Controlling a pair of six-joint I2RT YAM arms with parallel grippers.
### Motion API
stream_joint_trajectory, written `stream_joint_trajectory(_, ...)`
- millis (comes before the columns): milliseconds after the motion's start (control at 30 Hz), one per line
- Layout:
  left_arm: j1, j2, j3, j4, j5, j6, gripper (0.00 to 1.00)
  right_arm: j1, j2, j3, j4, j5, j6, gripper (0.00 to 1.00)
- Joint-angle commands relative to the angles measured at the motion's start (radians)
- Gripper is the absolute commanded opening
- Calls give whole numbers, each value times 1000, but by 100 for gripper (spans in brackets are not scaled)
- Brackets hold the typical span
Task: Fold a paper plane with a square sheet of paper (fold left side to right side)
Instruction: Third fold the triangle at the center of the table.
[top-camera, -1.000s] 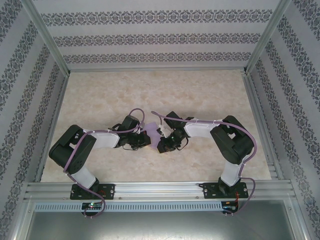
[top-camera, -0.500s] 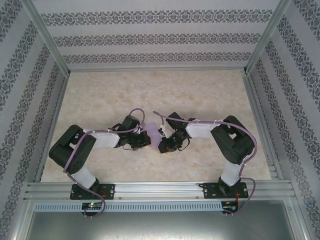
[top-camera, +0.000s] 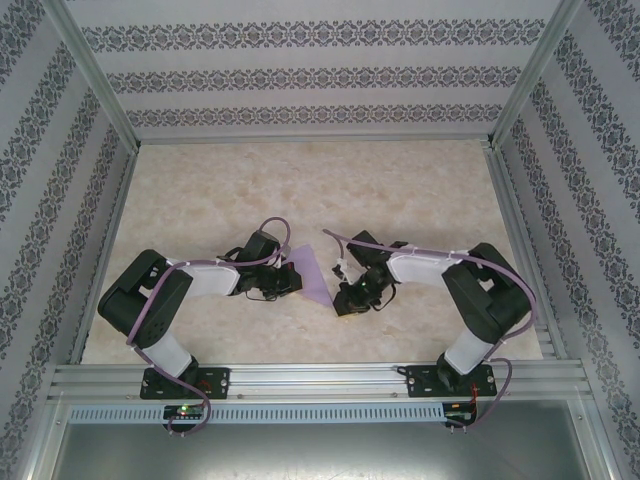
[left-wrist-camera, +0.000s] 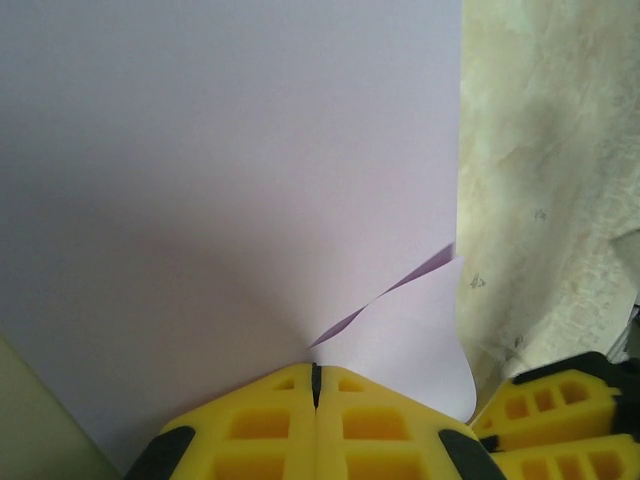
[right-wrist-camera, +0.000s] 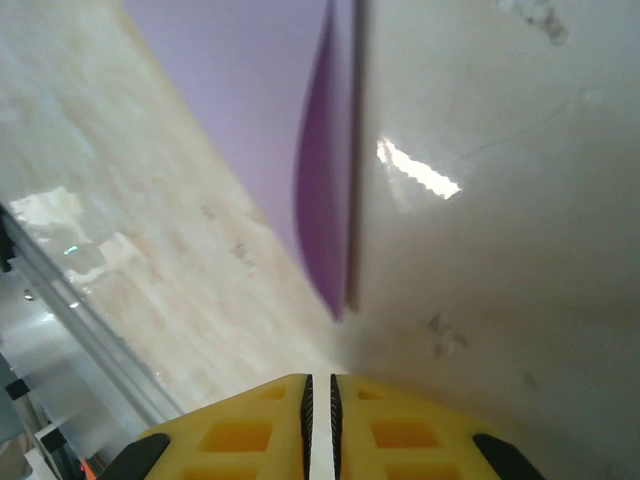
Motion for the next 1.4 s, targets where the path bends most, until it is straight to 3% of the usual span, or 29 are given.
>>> stream_joint_trajectory(0,-11,27,-5,-119,-66,27,1,-5,-90,25,-29,-2,11,14)
stream_joint_trajectory(100,-14,27,1,-119,-66,26,1,1,-71,46,23,-23,61,5)
stream_joint_trajectory(233,-21,28,7,-117,-66,25,1,13,34,90,31,5,78,1)
stream_joint_trajectory(633,-24,17,20,-128,-69,30,1,23,132,103,39,59,77,0)
stream_joint_trajectory(700,-24,-4,28,-133,-73,40,3,23,138,99,25,85,76,0)
stream_joint_trajectory(800,-27,-58,44,-131,-84,63,15,17,155,91,17,99,80,0)
stream_joint_trajectory(900,-41,-126,66,-135,-96,83,19,16,168,89,-3,122,70,0)
stream_joint_trajectory(1167,-126,-229,74,-209,-72,96,7,15,169,82,-8,141,63,0)
stream_joint_trajectory(1367,-181,-170,22,-62,-22,43,1,16,163,71,-2,144,67,0)
